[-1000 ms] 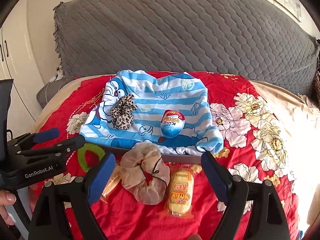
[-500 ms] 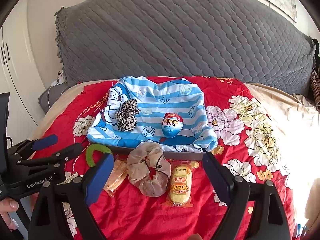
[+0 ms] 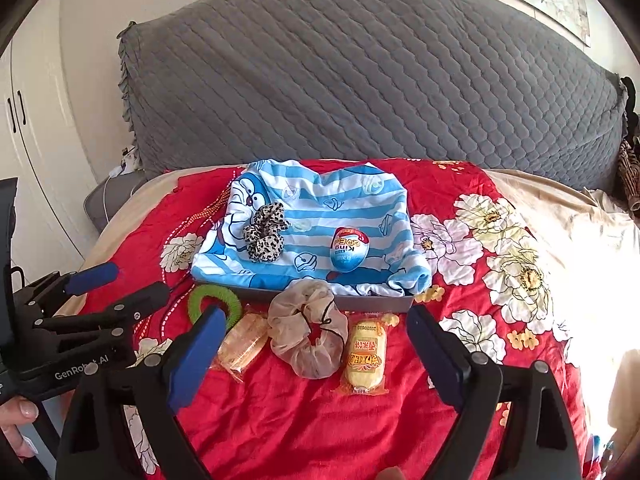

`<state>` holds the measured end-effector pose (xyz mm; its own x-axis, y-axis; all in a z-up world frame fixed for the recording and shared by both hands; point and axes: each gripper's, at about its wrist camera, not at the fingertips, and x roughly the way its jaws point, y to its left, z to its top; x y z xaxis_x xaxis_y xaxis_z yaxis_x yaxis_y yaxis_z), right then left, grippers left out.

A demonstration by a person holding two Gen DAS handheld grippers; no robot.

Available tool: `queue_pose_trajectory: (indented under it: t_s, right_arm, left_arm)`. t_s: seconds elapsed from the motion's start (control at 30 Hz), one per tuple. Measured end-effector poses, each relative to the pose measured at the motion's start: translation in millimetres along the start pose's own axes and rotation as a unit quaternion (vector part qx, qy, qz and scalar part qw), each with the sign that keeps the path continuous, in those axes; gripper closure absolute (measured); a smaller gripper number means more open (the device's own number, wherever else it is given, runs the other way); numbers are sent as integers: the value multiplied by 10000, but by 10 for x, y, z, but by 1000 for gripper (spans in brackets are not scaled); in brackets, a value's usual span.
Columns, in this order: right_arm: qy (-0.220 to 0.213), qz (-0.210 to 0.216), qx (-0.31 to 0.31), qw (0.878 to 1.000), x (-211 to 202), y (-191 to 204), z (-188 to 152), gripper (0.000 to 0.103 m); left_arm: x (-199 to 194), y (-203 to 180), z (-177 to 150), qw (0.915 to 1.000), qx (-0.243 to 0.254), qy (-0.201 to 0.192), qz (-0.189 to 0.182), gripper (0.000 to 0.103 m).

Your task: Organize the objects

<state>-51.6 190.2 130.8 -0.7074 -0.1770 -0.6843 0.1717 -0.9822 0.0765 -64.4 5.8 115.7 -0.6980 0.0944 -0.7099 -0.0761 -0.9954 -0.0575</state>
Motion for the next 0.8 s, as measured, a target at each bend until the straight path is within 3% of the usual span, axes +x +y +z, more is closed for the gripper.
queue_pose_trajectory:
  t_s: [0.8]
  right_arm:
    - [35, -93, -233, 9997, -85, 41, -176, 11]
  left_arm:
    - [-72, -68, -200, 9997, 137, 125, 154, 23]
